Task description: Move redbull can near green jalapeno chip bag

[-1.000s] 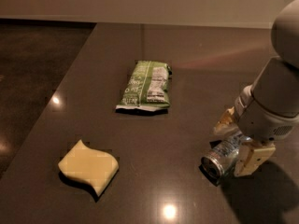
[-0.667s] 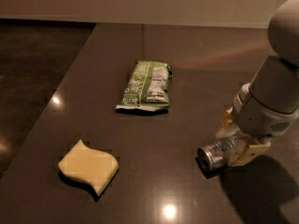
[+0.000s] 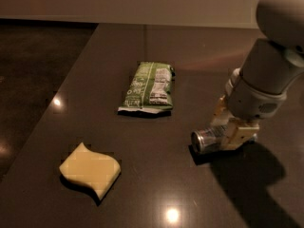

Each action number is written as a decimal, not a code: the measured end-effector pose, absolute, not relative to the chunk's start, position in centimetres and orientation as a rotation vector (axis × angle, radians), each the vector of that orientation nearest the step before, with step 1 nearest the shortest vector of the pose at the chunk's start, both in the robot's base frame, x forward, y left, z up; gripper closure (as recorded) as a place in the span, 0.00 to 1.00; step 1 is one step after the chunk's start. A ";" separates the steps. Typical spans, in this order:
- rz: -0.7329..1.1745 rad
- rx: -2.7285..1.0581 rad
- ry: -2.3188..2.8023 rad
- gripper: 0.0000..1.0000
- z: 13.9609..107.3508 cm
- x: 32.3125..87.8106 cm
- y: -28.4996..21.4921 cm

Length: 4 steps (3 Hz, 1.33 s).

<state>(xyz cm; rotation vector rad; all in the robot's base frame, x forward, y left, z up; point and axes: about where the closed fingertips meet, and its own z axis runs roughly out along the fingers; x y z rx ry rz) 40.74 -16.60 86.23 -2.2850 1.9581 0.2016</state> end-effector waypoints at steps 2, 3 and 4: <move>0.201 -2.282 1.916 1.00 86.9 45.5 -13.9; 0.199 -2.276 1.909 1.00 86.8 46.9 -12.6; 0.198 -2.265 1.927 0.89 86.4 47.9 -11.9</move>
Offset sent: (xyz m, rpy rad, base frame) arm 0.0712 0.0407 0.0078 0.0390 -0.0071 0.0237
